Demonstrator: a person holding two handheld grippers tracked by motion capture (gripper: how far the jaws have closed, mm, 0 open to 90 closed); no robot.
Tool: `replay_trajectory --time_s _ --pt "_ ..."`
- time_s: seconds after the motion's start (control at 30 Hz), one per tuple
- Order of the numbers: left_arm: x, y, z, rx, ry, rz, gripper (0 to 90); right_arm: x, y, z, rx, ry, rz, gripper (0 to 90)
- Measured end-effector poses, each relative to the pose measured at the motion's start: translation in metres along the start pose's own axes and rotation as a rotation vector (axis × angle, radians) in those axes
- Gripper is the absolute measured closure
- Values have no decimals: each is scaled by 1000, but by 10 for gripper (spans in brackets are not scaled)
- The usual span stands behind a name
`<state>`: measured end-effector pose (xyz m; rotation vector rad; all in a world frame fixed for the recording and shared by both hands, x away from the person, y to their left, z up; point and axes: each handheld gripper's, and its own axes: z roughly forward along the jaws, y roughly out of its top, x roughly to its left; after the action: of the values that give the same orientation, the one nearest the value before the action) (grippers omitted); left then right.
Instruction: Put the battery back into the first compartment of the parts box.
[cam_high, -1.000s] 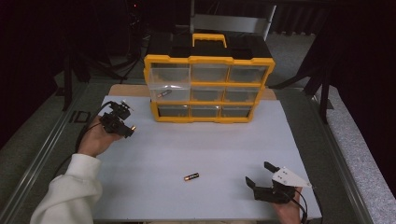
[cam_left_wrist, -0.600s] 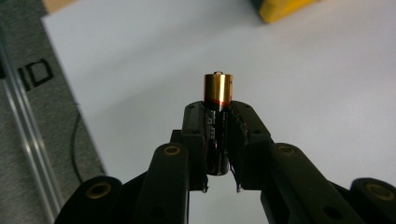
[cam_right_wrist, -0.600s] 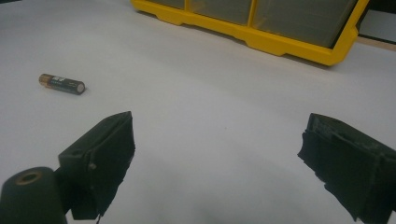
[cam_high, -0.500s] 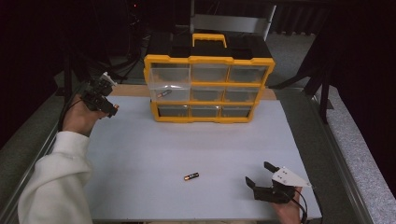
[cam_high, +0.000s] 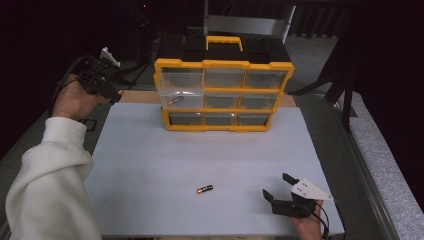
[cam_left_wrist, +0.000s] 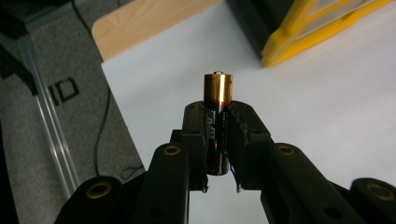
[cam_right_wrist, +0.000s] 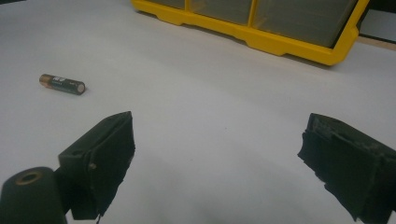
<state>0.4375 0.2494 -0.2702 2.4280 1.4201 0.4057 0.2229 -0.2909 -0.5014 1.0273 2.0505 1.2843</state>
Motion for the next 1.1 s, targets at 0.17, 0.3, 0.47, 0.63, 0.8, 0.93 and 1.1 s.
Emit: replay_trajectory --time_s 0.17,0.3,0.47,0.63,0.8,0.93,1.1 --pt "-5 11 -14 -12 -41 35 777 0 0 0 1 2 0 93" --pt "-12 24 -30 -32 -72 63 777 1 0 0 5 6 -3 93" --pt "-34 44 -47 -64 -101 122 777 0 0 0 4 3 -3 93" --pt "-58 60 -53 -83 -144 203 777 1 0 1 6 6 -4 93" --pt "-77 73 -56 -91 -169 256 777 1 0 0 5 7 -5 93" --pt "-87 80 -51 -81 -177 272 776 1 0 1 6 6 -11 93" --pt "-92 87 -45 -102 -182 238 744 1 0 1 6 7 -11 93"
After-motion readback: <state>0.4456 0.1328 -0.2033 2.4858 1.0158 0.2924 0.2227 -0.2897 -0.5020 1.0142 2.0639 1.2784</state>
